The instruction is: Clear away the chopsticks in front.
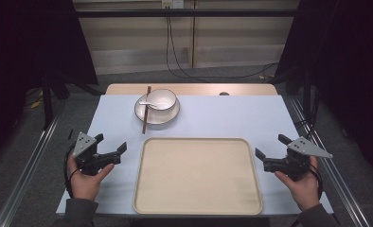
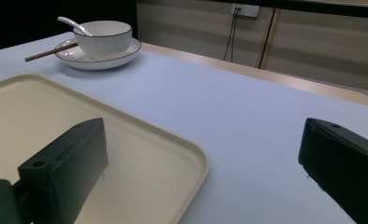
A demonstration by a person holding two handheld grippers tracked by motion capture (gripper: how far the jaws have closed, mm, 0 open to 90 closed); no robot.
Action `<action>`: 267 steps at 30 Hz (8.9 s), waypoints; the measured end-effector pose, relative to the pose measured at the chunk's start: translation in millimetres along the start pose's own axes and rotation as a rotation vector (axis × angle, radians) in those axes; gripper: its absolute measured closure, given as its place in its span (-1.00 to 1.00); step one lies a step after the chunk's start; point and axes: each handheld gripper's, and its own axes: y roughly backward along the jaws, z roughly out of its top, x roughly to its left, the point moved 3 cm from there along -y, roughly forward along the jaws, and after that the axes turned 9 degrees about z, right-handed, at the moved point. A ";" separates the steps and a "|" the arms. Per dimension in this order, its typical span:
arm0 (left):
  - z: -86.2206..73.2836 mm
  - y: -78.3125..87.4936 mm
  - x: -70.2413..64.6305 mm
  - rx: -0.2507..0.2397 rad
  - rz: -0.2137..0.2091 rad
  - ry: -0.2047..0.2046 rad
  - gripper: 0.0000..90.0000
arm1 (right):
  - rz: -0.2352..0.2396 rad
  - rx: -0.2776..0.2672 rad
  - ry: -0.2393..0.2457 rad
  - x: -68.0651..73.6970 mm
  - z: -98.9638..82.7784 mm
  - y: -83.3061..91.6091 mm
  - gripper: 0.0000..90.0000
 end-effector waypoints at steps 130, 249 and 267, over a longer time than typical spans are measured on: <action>16.0 -82.3 -34.0 0.246 0.254 0.287 0.90 | 0.077 0.007 0.019 6.2 -1.3 4.7 -0.94; -34.9 20.2 -121.1 0.242 0.105 0.294 0.29 | 0.076 0.013 0.033 9.1 -1.1 4.3 -0.92; 13.5 -30.5 -76.2 0.132 0.141 0.239 -0.34 | 0.075 0.013 0.031 7.3 -1.0 4.8 -0.92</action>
